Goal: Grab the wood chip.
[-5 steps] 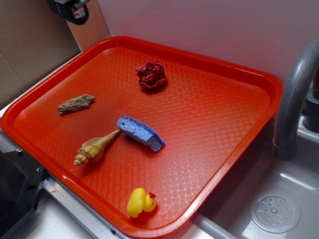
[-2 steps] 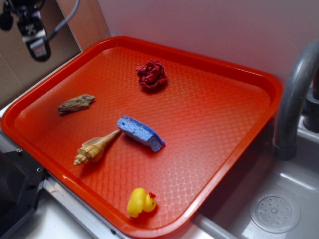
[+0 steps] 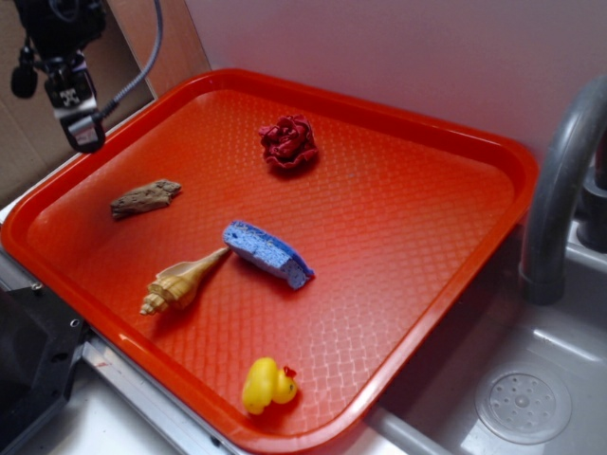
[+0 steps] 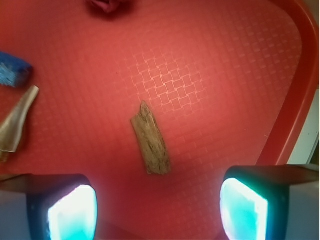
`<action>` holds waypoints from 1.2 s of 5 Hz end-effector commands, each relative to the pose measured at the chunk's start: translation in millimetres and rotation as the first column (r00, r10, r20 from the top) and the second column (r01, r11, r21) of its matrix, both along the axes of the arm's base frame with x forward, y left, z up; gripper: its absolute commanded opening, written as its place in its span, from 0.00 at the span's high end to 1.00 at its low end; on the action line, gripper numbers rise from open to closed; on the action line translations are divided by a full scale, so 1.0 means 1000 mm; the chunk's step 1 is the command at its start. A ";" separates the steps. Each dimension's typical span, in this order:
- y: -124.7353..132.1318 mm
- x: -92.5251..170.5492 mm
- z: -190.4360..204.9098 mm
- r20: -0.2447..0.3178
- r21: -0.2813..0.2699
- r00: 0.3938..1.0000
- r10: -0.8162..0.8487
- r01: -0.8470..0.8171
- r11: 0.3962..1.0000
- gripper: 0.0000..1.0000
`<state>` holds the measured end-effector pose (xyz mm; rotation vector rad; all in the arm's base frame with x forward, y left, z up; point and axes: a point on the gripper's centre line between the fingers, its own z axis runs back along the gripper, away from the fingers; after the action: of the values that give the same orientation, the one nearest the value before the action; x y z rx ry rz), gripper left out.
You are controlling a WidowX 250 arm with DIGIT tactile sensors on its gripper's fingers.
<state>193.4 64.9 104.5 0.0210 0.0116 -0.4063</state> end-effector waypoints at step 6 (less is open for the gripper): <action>-0.019 0.011 -0.078 0.043 0.013 0.986 -0.158 0.158 0.987 0.00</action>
<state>197.2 49.3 23.5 0.0314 -0.0167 -0.5415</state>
